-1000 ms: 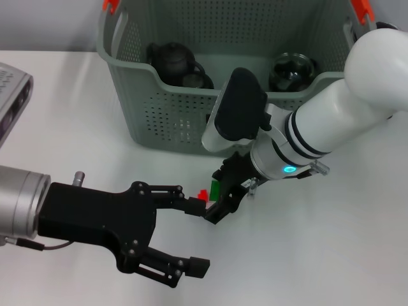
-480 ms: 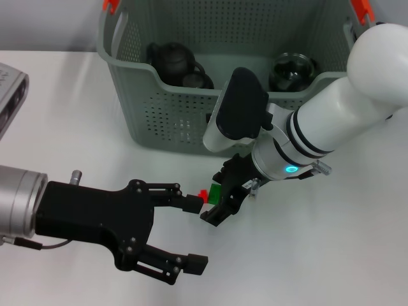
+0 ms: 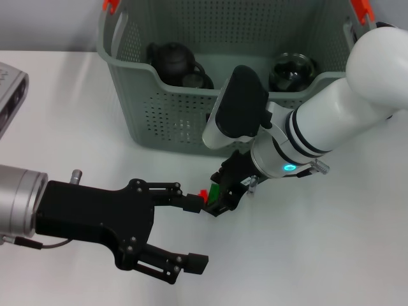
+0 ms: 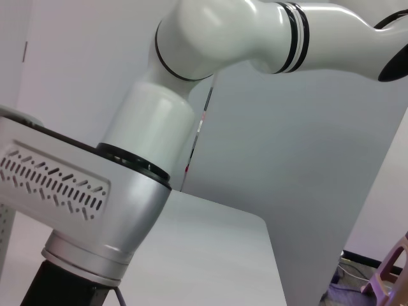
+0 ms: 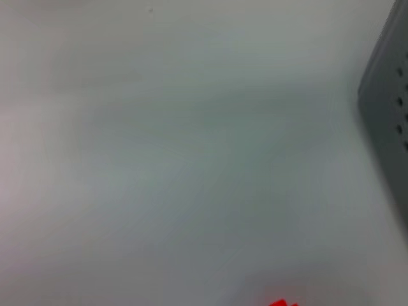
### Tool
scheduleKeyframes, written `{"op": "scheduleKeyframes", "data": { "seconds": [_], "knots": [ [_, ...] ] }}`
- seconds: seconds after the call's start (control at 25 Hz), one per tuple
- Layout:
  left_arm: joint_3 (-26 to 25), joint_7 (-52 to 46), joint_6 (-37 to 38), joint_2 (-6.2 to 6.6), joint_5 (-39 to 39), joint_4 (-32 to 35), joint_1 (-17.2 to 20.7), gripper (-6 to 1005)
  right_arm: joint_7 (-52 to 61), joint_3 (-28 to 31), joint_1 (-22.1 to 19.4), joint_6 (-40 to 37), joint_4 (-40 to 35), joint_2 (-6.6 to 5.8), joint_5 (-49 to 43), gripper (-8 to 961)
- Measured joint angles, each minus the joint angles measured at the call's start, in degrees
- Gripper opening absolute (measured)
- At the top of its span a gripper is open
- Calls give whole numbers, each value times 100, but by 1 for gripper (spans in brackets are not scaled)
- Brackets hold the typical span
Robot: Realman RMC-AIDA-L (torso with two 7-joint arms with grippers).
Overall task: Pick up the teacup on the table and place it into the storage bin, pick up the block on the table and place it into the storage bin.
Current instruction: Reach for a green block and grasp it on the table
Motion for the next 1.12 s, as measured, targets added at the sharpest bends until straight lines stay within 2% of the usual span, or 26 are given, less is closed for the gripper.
{"op": "scheduleKeyframes", "data": {
  "seconds": [0.16,0.4,1.12],
  "knots": [
    [0,2,-4,0,6,0,-2,920,0,-6,-9,51,7,0,9,695],
    [-1,4,-9,0,6,0,-3,919,0,-1,-10,83,10,0,8,536],
    [-44,9,-9,0,-10,-9,4,918,-18,-8,-10,129,85,9,14,532]
  ]
}}
